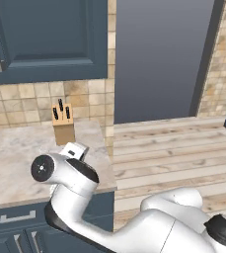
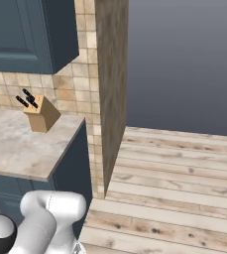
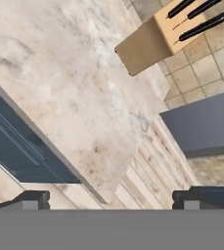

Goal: Take the tongs from the drawer on the left and place them on the dining counter next to the tray containing the hot dog.

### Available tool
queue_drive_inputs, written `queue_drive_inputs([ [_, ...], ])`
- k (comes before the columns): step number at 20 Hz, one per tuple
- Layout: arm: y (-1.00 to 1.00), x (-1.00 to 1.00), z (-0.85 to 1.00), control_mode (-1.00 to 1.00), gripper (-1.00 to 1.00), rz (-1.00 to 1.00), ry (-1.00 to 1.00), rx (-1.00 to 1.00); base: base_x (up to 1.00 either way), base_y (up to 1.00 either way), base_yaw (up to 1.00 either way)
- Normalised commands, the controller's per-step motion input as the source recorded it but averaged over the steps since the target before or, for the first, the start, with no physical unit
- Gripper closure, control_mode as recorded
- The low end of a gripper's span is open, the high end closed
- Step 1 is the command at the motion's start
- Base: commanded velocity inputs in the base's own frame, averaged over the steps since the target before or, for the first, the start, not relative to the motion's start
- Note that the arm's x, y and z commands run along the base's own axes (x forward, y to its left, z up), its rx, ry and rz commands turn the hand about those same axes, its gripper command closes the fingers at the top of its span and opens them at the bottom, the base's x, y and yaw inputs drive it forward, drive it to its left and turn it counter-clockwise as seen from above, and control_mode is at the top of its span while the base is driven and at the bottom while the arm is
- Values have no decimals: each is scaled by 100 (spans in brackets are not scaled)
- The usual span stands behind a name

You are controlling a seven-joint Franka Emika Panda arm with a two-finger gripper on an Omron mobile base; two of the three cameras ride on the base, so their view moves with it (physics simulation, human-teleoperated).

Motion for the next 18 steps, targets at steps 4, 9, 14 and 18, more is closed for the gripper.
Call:
queue_drive_inputs([
  [4, 29, 0, -28, -100, -100, 9, 0, -16, 0, 0, 0],
  [9, 32, 0, -24, -100, -100, 10, 1, -14, 0, 0, 0],
  [14, 31, -6, -21, -100, -100, 10, 0, -12, 0, 0, 0],
  [18, 26, -17, -18, -100, -100, 10, 0, -9, 0, 0, 0],
])
